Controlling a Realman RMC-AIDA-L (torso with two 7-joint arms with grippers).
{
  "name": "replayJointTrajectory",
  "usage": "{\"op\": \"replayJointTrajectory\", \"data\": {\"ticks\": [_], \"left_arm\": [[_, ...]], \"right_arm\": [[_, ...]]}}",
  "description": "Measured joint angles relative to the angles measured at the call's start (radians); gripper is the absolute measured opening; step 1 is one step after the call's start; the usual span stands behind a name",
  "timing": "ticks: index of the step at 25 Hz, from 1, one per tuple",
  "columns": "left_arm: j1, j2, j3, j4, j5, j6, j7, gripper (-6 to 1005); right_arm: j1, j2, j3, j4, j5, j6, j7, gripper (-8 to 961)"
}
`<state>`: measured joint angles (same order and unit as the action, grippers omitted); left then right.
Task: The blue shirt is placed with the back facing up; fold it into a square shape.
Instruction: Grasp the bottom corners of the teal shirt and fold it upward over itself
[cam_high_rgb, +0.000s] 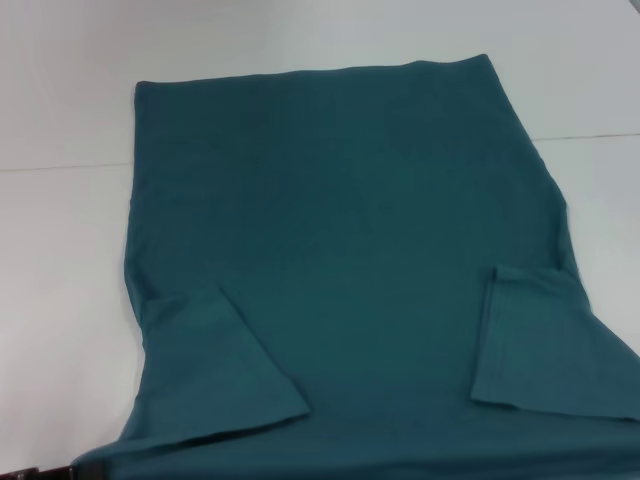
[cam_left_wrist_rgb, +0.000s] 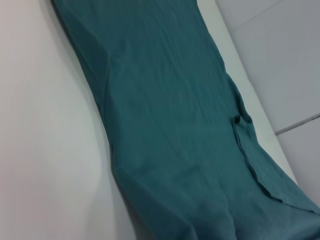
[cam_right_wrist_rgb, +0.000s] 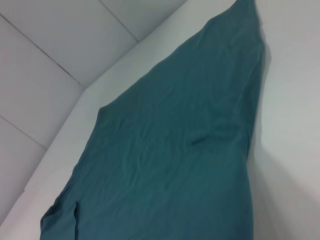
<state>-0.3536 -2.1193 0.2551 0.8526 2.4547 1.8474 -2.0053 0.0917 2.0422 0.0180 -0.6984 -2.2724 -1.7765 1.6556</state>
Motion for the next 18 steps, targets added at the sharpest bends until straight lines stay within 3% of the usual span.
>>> {"op": "replayJointTrajectory", "data": {"ticks": [8,13,18], "left_arm": [[0.0,-0.002,-0.004,-0.002,-0.001,0.014,0.016,26],[-0.054,0.01,-0.005,-0.026,-0.019,0.008,0.015,26],[-0.111,0.029,-0.004,-0.034,-0.062,-0.009,0.011,26]], "right_arm": [[-0.019,0.004,0.027,0.007,-0.006,-0.022,-0.017,43],[0.028,0.002,0.025,0.008,-0.008,-0.021,-0.005,43],[0.086,-0.019,0.031,0.002,-0.008,-0.007,0.031,43]]}}
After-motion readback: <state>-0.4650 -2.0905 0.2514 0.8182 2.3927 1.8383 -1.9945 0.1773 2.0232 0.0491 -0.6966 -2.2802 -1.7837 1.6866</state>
